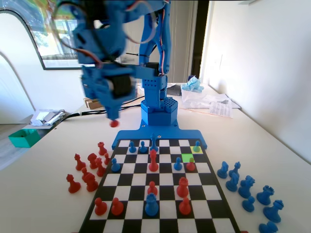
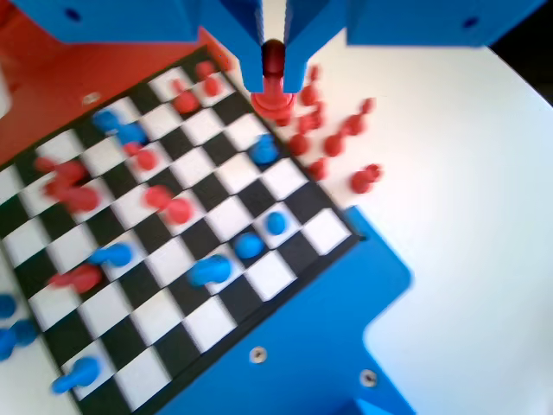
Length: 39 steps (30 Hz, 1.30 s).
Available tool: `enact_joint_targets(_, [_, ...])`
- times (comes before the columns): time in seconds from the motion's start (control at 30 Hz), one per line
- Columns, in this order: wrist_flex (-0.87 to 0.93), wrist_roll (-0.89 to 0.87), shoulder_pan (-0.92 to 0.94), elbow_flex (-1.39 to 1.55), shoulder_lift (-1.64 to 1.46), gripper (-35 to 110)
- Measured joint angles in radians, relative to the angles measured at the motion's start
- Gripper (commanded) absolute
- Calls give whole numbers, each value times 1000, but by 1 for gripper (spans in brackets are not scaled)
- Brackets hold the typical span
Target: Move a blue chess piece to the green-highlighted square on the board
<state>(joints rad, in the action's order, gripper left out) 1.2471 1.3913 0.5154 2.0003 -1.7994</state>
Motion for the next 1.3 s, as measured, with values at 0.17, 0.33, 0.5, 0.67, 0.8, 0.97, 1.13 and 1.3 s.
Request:
enact_joint_targets(0.17, [-8,75,141,0,14,1])
enact_joint_targets(0.33, [-23,149,256,0,117,1])
enact_joint_targets(0.5, [-64,184,324,-5,218,1])
enact_joint_targets(0.67, [-104,196,370,-54,291,1])
enact_joint_targets(0.8, [-156,210,393,-91,376,1])
enact_joint_targets(0.97, [-259,204,405,-110,463,1])
enact_joint_targets(1.13, [-388,198,403,-91,505,1])
enact_joint_targets(1.3, [-512,210,391,-11,541,1])
